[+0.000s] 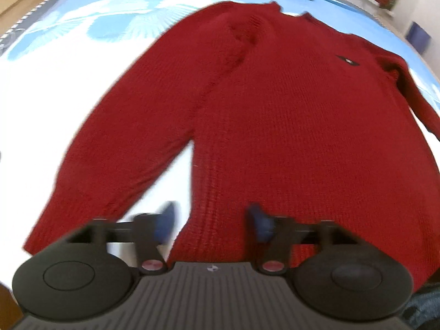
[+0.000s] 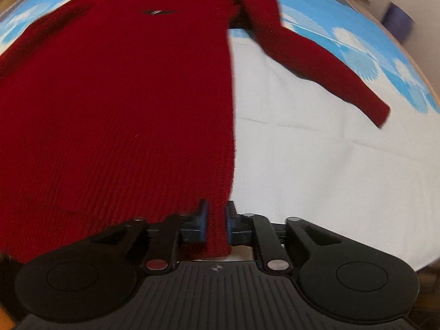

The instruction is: Fold small clothes

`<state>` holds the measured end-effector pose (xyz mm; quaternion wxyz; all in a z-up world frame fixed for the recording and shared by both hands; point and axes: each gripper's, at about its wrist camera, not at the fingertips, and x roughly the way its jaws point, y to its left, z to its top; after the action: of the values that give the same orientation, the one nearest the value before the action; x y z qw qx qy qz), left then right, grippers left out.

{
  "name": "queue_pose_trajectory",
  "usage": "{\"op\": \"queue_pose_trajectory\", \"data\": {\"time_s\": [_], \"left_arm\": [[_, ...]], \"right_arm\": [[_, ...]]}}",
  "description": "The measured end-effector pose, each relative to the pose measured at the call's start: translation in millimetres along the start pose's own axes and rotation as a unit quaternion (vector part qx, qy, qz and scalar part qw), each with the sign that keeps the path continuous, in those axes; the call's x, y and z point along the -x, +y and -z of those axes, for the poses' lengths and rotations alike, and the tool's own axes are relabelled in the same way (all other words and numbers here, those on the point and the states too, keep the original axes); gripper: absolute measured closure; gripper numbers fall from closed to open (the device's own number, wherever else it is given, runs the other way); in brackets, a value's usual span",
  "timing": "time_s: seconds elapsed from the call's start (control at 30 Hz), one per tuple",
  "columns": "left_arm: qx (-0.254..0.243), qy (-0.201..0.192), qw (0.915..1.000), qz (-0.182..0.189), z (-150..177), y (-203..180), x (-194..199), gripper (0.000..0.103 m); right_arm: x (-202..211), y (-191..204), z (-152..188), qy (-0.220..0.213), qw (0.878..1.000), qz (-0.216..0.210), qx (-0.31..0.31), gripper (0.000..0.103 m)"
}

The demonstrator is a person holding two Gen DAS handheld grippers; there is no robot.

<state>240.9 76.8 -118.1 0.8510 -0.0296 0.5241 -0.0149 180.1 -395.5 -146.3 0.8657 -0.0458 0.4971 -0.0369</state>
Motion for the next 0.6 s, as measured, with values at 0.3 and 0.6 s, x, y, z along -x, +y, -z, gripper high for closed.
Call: {"op": "queue_pose_trajectory", "data": {"time_s": [0.3,0.6], "left_arm": [[0.046,-0.053,0.9922,-0.102,-35.9,60.6,18.9,0.001],[-0.010,-0.002,0.9971,-0.076,-66.1,83.9,-36.3,0.090]], "right_arm": [[0.2,-29.3,-35.6,-0.105,0.985,0.037,-0.135,0.015],[-15.9,28.7,-60.1,-0.104,0.992,0.061,-0.042,0.015]]}}
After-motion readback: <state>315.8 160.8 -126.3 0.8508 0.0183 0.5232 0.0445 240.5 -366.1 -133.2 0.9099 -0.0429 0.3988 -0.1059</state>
